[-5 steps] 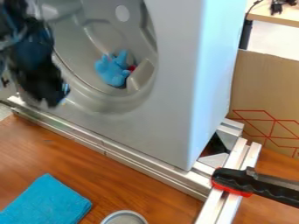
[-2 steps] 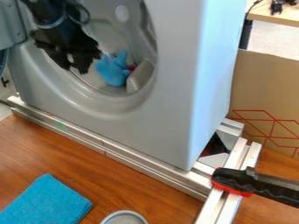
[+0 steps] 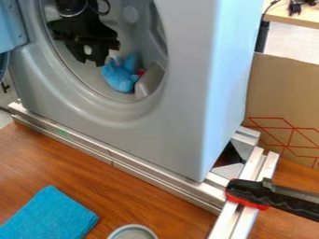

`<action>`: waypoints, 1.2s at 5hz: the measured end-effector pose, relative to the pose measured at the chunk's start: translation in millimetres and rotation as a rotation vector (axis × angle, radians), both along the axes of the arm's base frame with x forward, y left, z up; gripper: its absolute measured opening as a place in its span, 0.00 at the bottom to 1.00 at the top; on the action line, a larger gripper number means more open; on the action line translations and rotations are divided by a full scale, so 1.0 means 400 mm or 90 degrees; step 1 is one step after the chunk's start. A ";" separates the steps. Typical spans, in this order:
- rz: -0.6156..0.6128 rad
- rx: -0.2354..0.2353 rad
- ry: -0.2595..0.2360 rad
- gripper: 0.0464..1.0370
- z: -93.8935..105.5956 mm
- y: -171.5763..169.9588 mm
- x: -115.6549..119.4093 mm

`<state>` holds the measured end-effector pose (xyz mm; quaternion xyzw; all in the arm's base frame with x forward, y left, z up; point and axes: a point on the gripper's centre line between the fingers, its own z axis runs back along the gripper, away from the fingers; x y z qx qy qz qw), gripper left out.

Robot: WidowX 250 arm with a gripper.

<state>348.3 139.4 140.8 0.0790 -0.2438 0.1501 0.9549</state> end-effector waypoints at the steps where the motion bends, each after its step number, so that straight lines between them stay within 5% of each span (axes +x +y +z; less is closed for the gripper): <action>1: 0.018 -0.011 0.026 0.45 -0.024 0.036 0.016; 4: 0.011 -0.056 0.082 0.50 -0.082 0.072 0.026; 5: 0.002 -0.085 0.083 0.82 -0.084 0.071 0.018; 6: 0.009 -0.103 0.091 0.96 -0.074 0.083 -0.004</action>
